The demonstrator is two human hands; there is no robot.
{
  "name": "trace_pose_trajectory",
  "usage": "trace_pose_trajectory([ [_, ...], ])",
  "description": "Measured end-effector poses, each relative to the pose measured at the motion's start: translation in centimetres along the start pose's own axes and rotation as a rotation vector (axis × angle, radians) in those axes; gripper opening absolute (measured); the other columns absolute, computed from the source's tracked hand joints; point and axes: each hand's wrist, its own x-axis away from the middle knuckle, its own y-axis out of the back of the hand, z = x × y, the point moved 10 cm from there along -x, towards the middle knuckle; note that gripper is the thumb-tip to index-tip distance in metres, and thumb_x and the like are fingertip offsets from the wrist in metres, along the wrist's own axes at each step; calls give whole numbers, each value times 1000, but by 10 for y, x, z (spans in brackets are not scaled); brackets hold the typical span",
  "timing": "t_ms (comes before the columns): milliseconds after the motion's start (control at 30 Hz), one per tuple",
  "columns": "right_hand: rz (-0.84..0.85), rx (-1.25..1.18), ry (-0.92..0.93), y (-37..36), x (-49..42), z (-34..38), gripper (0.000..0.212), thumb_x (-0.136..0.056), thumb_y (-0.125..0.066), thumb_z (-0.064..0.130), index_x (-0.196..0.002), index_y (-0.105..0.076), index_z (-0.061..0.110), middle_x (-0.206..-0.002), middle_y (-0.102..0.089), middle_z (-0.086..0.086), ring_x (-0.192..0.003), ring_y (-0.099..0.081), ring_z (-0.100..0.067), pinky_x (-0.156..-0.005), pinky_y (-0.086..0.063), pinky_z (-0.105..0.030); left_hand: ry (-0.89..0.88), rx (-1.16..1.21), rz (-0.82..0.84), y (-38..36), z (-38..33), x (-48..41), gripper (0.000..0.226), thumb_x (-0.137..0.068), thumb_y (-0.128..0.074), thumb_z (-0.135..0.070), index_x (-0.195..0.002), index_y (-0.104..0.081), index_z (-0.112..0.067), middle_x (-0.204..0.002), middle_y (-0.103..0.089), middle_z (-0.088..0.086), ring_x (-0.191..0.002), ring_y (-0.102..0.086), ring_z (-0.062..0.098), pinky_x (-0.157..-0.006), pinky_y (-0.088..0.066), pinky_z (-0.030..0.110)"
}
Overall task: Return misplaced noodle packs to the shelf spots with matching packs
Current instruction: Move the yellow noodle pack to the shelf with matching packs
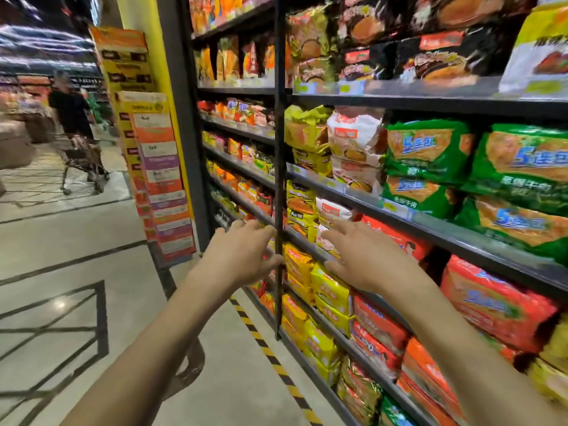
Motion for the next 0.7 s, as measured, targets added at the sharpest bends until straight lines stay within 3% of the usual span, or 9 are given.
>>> trace_pose_trajectory([
  [300, -45, 33, -27, -11, -133, 14, 51, -96, -49, 45, -142, -42, 26, -145, -45, -5, -128, -45, -30, -97, -43, -41, -13, -4, -27, -29, 82, -104, 55, -99, -44, -58, -146, -42, -28, -140, -54, 3, -132, -49, 28, -103, -47, 48],
  [433, -75, 36, -40, -21, -193, 12, 53, -97, -51, 45, -145, -39, 27, -150, -39, -3, -134, -41, -28, -103, -41, -41, -42, -16, -65, -33, 114, -168, 57, -101, -43, -55, -150, -39, -27, -148, -50, 5, -137, -46, 28, -105, -45, 46],
  [533, -82, 23, -78, -29, -241, 1, 54, -98, -50, 47, -147, -36, 28, -150, -40, -3, -136, -40, -27, -107, -40, -41, -81, -34, -79, -37, 131, -221, 54, -100, -42, -56, -144, -44, -26, -142, -54, 4, -132, -49, 28, -102, -48, 46],
  [700, -49, 30, -147, -46, -313, -23, 52, -98, -49, 47, -145, -39, 26, -146, -42, -4, -132, -43, -28, -104, -42, -42, -125, -14, -111, -39, 156, -299, 54, -100, -43, -55, -145, -44, -27, -143, -54, 3, -133, -49, 27, -105, -47, 47],
])
